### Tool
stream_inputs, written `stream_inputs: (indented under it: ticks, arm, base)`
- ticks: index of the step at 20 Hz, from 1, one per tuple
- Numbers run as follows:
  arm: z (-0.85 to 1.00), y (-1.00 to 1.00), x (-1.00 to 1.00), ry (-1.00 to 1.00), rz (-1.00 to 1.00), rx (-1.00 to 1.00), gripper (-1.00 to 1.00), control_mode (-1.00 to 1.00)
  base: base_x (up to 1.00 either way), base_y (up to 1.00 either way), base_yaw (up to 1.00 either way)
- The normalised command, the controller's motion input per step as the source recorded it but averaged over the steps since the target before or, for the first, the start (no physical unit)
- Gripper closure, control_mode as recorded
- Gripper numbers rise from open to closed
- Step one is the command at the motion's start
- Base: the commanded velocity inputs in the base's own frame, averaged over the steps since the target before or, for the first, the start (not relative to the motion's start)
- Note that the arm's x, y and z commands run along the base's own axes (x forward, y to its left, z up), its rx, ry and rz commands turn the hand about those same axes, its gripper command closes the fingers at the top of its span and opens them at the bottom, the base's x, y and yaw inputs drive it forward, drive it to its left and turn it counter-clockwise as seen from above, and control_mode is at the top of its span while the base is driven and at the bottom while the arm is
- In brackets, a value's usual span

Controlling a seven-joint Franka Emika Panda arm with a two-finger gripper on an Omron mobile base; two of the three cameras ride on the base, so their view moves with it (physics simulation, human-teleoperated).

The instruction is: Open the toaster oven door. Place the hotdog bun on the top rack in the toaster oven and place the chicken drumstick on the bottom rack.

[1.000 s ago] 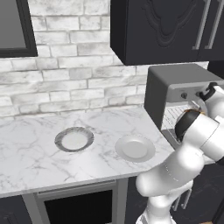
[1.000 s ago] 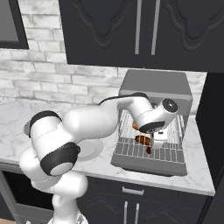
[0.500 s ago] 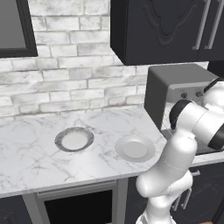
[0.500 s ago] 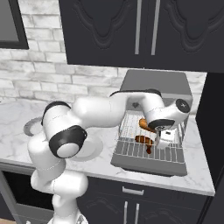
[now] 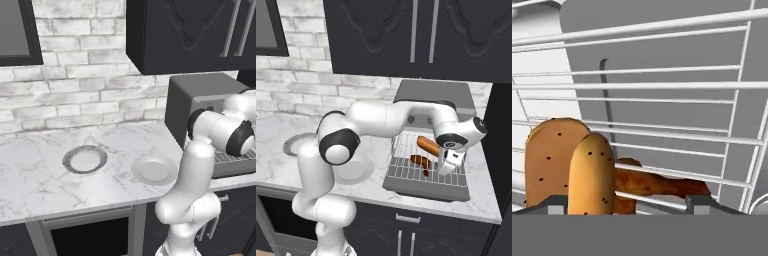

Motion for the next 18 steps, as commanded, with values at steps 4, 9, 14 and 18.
stream_inputs:
  ticks: [4, 9, 14, 18]
  arm:
    - [-0.55, -0.24, -0.58, 0.01, -0.03, 0.11, -1.00, -1.00]
    - [-0.42, -0.34, -0.64, 0.00, -0.04, 0.10, -1.00, -1.00]
    - [-0.24, -0.46, -0.46, 0.00, -0.04, 0.07, -1.00, -1.00]
    - [-0.03, -0.40, -0.37, 0.00, -0.04, 0.04, -1.00, -1.00]
  base:
    - [0.00, 0.00, 0.00]
    - [0.00, 0.00, 0.00]
    - [0.00, 0.00, 0.00]
    - [0.00, 0.00, 0.00]
